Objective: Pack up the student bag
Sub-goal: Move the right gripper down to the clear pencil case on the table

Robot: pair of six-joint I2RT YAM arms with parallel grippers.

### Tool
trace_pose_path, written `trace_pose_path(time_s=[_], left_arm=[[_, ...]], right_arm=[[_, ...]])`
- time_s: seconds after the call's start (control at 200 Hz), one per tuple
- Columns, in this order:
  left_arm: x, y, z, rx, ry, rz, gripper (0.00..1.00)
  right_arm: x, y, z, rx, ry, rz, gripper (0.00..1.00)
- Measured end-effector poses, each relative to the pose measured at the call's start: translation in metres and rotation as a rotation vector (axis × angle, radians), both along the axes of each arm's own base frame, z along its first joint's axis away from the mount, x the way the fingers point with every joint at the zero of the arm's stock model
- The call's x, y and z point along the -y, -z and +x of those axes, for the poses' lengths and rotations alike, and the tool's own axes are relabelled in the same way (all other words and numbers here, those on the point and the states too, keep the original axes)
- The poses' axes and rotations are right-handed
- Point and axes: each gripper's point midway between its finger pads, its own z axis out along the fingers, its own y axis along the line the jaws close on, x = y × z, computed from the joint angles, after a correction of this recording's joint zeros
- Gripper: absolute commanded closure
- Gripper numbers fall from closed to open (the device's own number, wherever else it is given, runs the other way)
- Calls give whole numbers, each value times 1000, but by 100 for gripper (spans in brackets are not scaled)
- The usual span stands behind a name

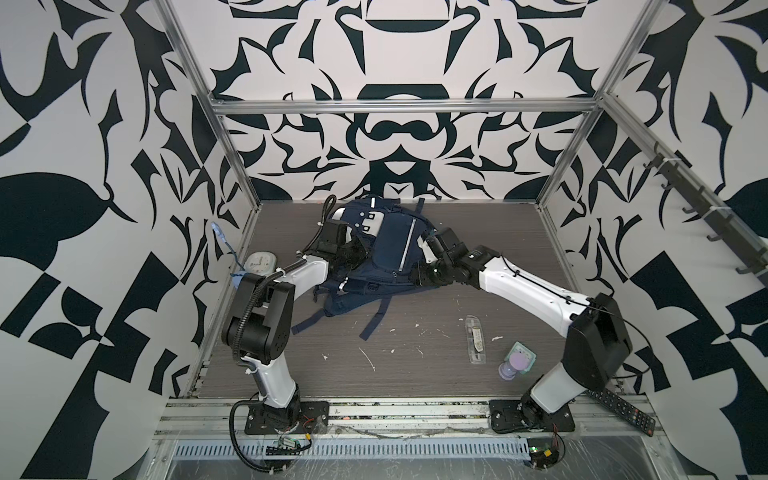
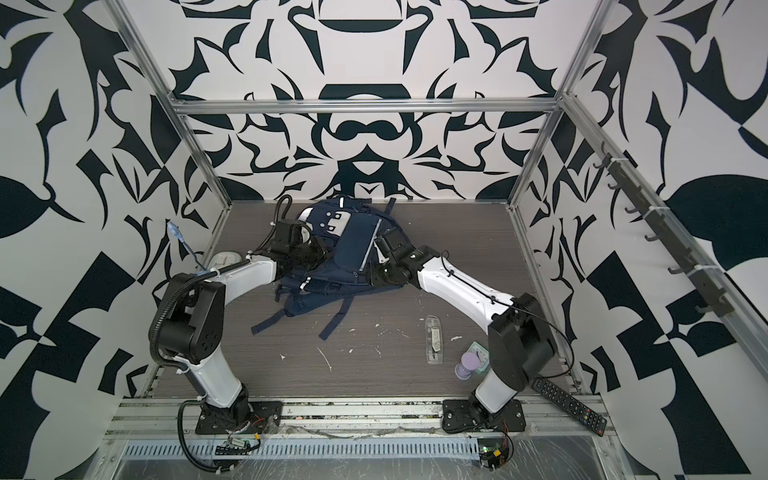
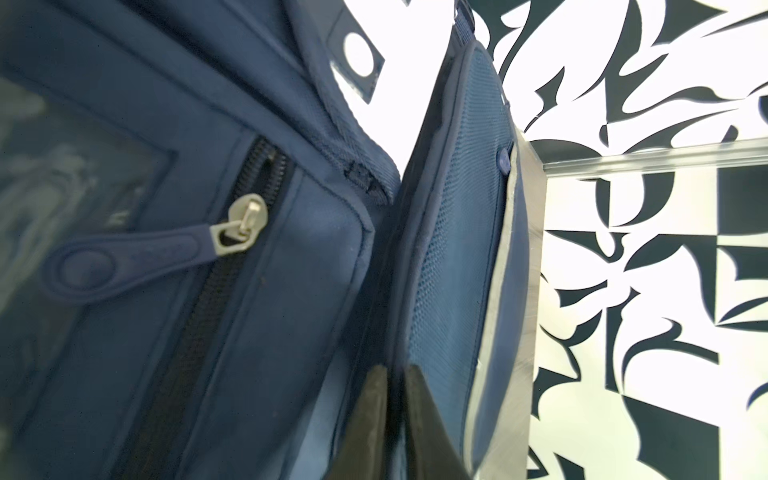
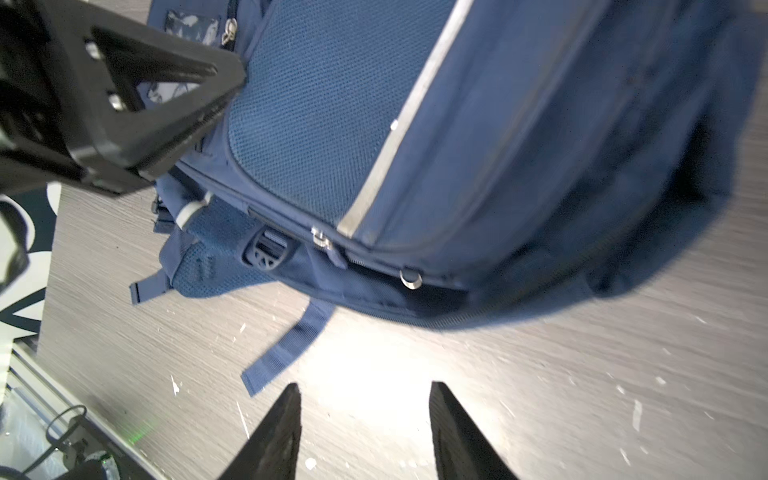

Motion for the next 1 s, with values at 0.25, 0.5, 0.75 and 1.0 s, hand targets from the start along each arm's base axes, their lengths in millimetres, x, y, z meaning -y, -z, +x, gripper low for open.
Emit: trace_pose_path(time_s=[0.25,0.5,0.75,1.0], left_arm=[[-1,-14,-11,22,61,57,36],[16,-42,-33,89,139,149,20],[51,-58,-75,148,273,242,18],[82,-48,-116,153,394,292,17]], right_arm=[[56,22,-17,-48,83,-85,41],[98,23,-25,-48,154,-142,36],[128,48,-50,-119,196,-253,36],[157,78,-76,-214,257,-381,33]])
